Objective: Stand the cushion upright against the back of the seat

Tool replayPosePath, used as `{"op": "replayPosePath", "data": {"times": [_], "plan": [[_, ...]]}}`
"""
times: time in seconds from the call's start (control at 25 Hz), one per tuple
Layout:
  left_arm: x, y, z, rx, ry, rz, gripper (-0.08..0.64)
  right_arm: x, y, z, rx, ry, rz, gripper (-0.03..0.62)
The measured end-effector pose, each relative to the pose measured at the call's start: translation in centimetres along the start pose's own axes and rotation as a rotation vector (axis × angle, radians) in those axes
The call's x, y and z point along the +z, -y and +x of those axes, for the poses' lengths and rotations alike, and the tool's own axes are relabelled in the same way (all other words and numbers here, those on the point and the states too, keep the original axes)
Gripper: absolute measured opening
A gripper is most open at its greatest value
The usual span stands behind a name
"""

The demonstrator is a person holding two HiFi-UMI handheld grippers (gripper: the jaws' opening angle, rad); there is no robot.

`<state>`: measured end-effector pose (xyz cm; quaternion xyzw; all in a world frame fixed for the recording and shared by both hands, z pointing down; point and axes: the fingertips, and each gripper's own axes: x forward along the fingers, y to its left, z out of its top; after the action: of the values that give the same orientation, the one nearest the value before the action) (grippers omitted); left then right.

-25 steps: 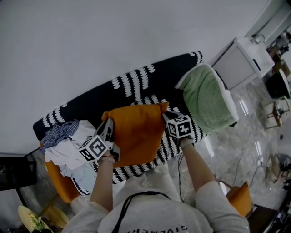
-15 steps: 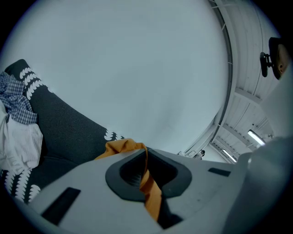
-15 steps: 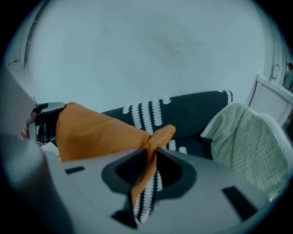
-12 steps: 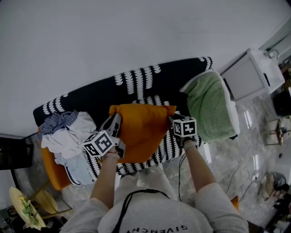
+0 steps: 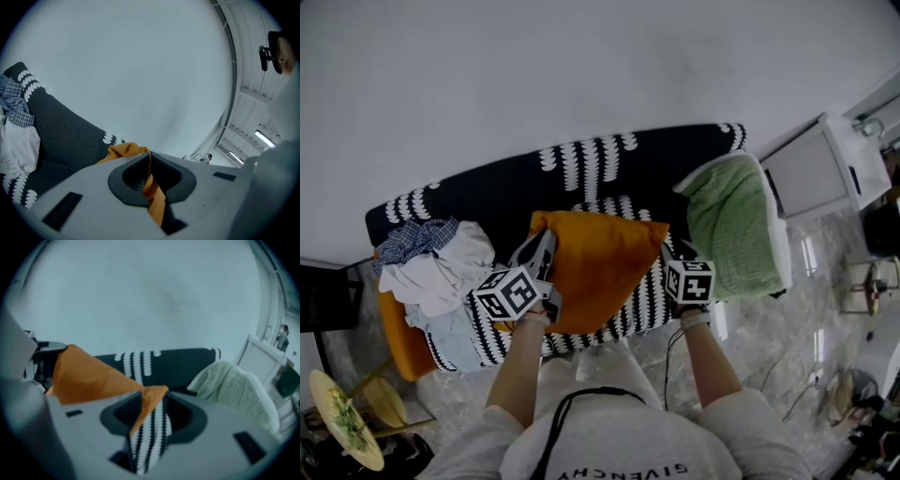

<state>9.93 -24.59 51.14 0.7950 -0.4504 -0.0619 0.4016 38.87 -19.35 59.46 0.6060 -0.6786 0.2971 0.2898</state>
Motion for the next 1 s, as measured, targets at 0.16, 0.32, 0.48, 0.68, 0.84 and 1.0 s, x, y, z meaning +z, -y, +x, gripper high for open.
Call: {"op": "replayPosePath", "data": {"times": [0.16,0.32,0.48,0.68,0.84,1.0], "plan": [[-0.3,0.3,0.0,-0.002,0.004,-0.001,0.038,2.9,-2.1,-1.5,0.043,0.076,-0.061,0.147],[-0.8,1.2,0.0,-0.02,0.002,0.007,0.038,6.5,-6.7,-2.1,0.215,0.152,-0.066,0.147],[-1.4,2.3,0.0,-0.029,0.002,0.028,0.037,10.0,-12.4,-2.5,0.398,0.198,-0.099,0.147],[-2.5,3.8,1.0,-0.026,-0.003,0.075,0.037,12.6,-18.3,-2.4,0.566,0.176,-0.174,0.147],[-3.6,5.5,2.4,-0.047,-0.027,0.112,0.038,14.2,-21.8,-2.4,0.639,0.16,-0.234,0.147],[-5.1,7.1,4.1,-0.064,-0.05,0.15,0.037,13.2,-22.5,-1.3,0.658,0.055,-0.272,0.148]]}}
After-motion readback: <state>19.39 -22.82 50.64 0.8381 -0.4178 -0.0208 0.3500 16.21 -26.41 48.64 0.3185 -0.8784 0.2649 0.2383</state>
